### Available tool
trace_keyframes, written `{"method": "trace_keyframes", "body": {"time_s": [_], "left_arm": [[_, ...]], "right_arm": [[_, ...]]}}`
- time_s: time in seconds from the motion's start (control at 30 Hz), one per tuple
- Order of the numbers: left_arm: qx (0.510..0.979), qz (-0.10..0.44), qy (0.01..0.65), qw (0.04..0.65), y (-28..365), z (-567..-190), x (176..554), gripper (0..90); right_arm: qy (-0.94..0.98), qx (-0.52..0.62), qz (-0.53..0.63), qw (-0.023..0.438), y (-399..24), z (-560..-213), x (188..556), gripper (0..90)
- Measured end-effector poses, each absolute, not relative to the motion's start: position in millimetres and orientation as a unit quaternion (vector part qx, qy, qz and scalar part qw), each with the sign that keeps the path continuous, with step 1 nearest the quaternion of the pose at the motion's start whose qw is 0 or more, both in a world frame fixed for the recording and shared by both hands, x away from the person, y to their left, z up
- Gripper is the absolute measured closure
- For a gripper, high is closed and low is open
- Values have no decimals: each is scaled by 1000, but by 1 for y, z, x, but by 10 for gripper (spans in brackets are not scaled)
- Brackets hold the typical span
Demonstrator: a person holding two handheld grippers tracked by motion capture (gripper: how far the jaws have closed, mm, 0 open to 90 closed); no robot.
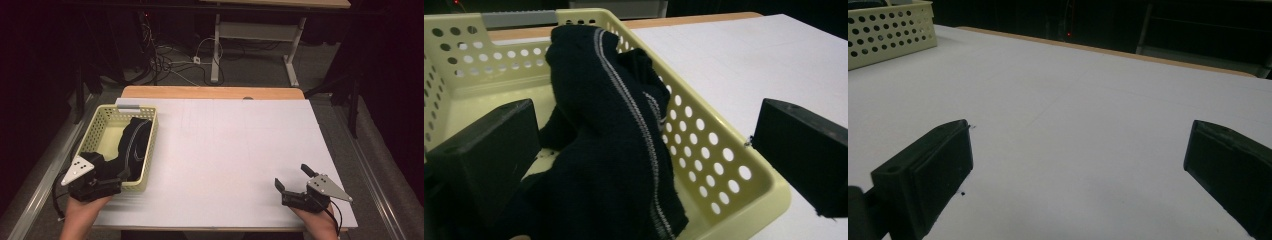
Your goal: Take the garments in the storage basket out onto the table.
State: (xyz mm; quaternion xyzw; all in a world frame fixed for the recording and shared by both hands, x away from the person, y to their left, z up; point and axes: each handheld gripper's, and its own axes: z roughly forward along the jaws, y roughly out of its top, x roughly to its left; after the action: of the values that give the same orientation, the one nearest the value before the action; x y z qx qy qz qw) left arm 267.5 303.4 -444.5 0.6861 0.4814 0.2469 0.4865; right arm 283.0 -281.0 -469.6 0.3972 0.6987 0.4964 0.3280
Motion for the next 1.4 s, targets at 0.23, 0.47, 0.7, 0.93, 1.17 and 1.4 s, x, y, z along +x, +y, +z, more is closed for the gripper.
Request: {"method": "trace_keyframes", "body": {"time_s": [0.23, 0.47, 0.7, 0.93, 1.17, 1.4], "left_arm": [[674, 251, 495, 487, 320, -444, 266, 0], [662, 247, 509, 492, 338, -447, 264, 0], [664, 250, 505, 491, 334, -446, 265, 0], [670, 239, 480, 513, 322, -440, 266, 0], [679, 230, 469, 516, 306, -420, 276, 0], [684, 219, 483, 500, 298, -411, 305, 0]], "right_arm": [[697, 401, 496, 327, -283, -471, 283, 2], [698, 400, 496, 326, -283, -472, 283, 2], [699, 401, 496, 325, -281, -473, 283, 2], [699, 404, 498, 318, -280, -474, 284, 2], [699, 403, 499, 317, -280, -474, 282, 2], [694, 403, 507, 315, -280, -471, 280, 2]]}}
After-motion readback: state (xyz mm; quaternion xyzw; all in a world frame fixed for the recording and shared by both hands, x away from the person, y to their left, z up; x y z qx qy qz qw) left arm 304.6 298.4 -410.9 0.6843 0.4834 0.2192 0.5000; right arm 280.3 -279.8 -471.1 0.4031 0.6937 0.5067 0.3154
